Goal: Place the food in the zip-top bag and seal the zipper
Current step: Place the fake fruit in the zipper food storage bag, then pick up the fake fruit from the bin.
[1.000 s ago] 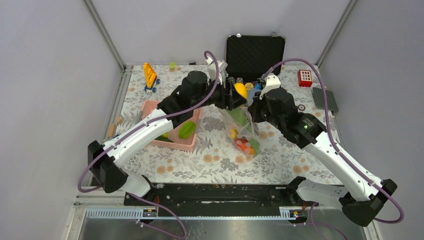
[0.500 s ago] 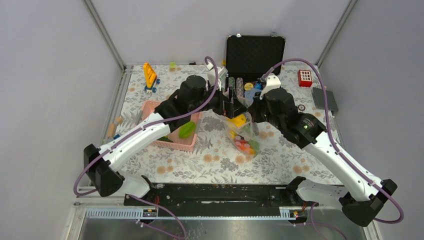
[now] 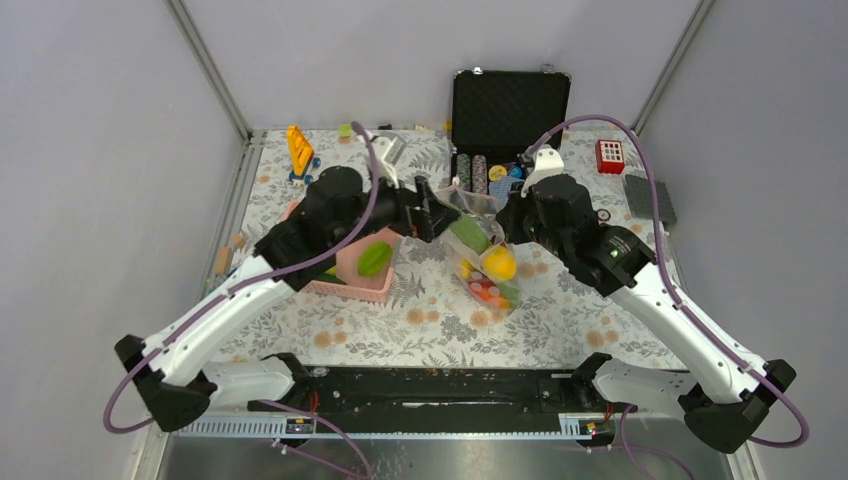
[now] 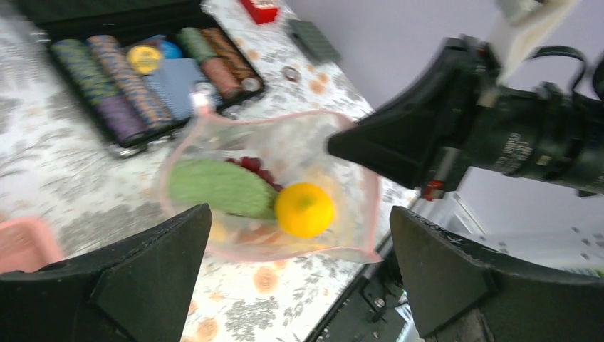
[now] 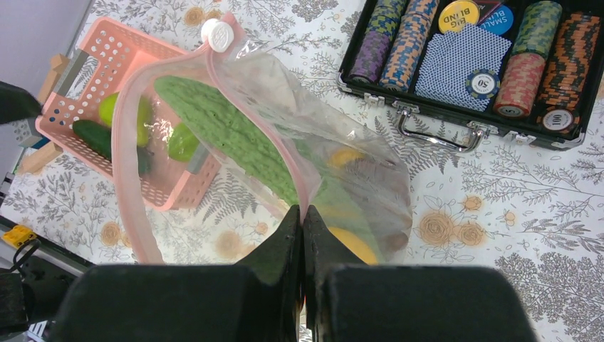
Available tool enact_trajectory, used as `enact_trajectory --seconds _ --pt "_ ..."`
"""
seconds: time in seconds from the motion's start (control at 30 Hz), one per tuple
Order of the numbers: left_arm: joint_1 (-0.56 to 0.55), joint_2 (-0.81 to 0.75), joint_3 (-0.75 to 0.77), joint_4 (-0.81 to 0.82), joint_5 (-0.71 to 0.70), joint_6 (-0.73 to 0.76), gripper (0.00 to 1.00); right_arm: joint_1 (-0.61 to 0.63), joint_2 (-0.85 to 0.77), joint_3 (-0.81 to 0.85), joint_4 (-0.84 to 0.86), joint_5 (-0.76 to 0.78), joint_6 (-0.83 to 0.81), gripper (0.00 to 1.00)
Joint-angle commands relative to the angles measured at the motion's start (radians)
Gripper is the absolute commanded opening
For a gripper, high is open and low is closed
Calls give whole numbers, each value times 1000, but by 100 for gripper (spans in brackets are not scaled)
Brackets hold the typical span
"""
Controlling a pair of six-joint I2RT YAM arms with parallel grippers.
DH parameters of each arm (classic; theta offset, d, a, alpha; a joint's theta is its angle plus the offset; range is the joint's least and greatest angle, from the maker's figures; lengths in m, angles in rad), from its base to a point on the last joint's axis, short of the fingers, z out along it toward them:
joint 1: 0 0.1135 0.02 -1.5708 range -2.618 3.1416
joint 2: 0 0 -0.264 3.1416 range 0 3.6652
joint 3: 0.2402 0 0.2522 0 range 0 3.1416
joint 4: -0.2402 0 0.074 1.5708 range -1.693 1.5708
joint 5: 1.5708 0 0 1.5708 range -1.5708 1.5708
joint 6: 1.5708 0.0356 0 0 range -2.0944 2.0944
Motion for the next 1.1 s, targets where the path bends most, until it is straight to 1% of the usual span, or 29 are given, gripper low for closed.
enact_trajectory --seconds 0.0,0.07,0.17,0.23,0.3,0.37,0.5,0.6,0.73,0.83,1.0,1.07 --pt "42 -127 -83 -98 -304 -25 99 -7 -31 66 12 6 -10 0" --pt "109 -173 -146 -122 -351 -80 99 -7 -36 67 15 7 -12 0" --pt "240 -213 -230 -191 -427 -168 99 -8 -47 63 28 7 -17 0" --pt "334 -217 -280 -217 -415 -204 99 -8 -50 60 35 14 -21 0" --pt "437 -200 -316 -241 -413 -225 99 -8 -46 59 36 17 -26 0" --pt "511 -166 -334 -261 -426 -236 99 -7 -41 55 36 16 -26 0" --pt "622 -87 -347 -258 -449 -228 99 -7 -35 48 35 15 -30 0" --pt "677 -16 -368 -239 -446 -225 99 -9 -38 44 36 20 -33 0" --pt "718 59 -388 -223 -462 -232 99 -11 -40 39 36 29 -34 0" --pt "741 104 -417 -194 -476 -250 98 -13 -29 39 36 27 -34 0" --pt "764 190 -423 -165 -431 -256 98 -13 -22 39 36 21 -35 0" --pt "766 228 -415 -163 -430 -258 96 -13 -24 38 35 19 -36 0"
